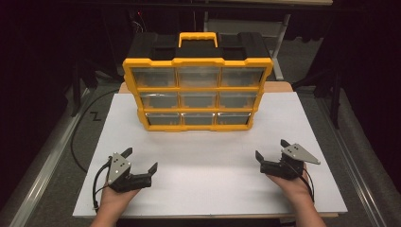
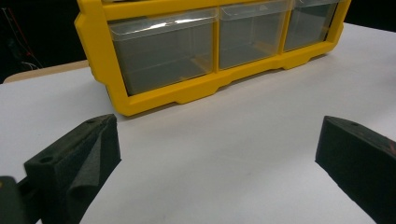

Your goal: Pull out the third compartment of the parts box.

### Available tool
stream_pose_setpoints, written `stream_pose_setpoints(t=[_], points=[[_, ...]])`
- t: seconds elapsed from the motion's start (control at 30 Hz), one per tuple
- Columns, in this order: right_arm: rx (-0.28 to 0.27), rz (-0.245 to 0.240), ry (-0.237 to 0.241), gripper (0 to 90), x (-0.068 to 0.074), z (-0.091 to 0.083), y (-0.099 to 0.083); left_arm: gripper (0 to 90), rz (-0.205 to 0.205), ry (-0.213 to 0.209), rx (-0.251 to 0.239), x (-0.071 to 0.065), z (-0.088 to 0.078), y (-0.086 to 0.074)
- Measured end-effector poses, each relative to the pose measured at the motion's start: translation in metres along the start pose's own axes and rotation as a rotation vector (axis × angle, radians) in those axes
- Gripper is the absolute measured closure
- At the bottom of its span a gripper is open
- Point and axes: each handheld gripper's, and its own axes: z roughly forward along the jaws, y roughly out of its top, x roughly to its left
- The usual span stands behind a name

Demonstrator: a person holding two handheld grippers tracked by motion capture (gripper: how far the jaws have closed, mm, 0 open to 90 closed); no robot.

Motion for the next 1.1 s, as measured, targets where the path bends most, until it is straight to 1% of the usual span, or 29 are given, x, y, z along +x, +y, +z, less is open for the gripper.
stream_pose_setpoints(t=[0.07, 0.13, 0.2, 0.23, 0.27, 0.33, 0.37, 0.43, 0.5, 0.57, 0.6, 0.67, 0.7, 0.77, 0.83, 0.87, 1.03, 1.1], points=[[-0.002, -0.021, -0.031, 1.0, -0.001, 0.01, 0.004, 0.4, 0.0, 0.003, -0.004, 0.0, 0.001, -0.001], [-0.005, -0.019, -0.029, 1.0, -0.002, 0.016, 0.005, 0.3, 0.01, -0.001, -0.009, 0.0, 0.001, -0.001], [0.017, -0.014, -0.025, 1.0, -0.003, 0.024, 0.007, 0.3, 0.008, -0.006, -0.013, -0.001, 0.001, -0.001], [0.017, -0.014, -0.025, 1.0, -0.003, 0.024, 0.007, 0.3, 0.008, -0.006, -0.013, -0.001, 0.001, -0.001], [0.024, -0.015, -0.028, 1.0, -0.003, 0.031, 0.009, 0.3, 0.008, -0.006, -0.015, -0.002, 0.0, -0.001], [0.025, -0.033, -0.039, 1.0, -0.002, 0.038, 0.011, 0.3, 0.006, -0.001, -0.021, -0.001, 0.0, 0.0], [0.025, -0.033, -0.039, 1.0, -0.002, 0.038, 0.011, 0.3, 0.006, -0.001, -0.021, -0.001, 0.0, 0.0], [0.032, -0.039, -0.042, 1.0, 0.0, 0.048, 0.013, 0.3, -0.006, 0.002, -0.02, 0.0, 0.0, 0.0], [0.04, -0.025, -0.044, 1.0, 0.001, 0.05, 0.015, 0.3, -0.011, 0.0, -0.013, 0.0, 0.0, 0.0], [0.042, -0.015, -0.041, 1.0, 0.001, 0.05, 0.016, 0.4, -0.002, -0.007, -0.009, 0.0, 0.0, 0.0], [0.056, -0.01, -0.035, 1.0, 0.002, 0.048, 0.017, 0.4, 0.009, -0.006, -0.009, -0.002, 0.001, 0.0], [0.062, -0.026, -0.039, 1.0, 0.004, 0.046, 0.016, 0.4, 0.015, -0.004, -0.007, -0.003, 0.001, 0.0], [0.062, -0.026, -0.039, 1.0, 0.004, 0.046, 0.016, 0.3, 0.015, -0.004, -0.007, -0.003, 0.001, 0.0], [0.055, -0.046, -0.043, 1.0, 0.004, 0.041, 0.015, 0.4, 0.015, 0.003, -0.012, -0.003, -0.002, 0.0], [0.051, -0.05, -0.046, 1.0, 0.004, 0.039, 0.014, 0.3, 0.012, 0.005, -0.015, -0.004, -0.003, 0.0], [0.048, -0.06, -0.049, 1.0, 0.003, 0.035, 0.013, 0.3, 0.009, 0.006, -0.018, -0.003, -0.003, 0.0], [0.053, -0.057, -0.049, 1.0, -0.002, 0.026, 0.008, 0.4, 0.002, 0.013, -0.018, -0.002, -0.003, 0.0], [0.053, -0.059, -0.052, 1.0, -0.008, 0.021, 0.004, 0.3, 0.004, 0.015, -0.019, -0.002, -0.003, 0.0]])
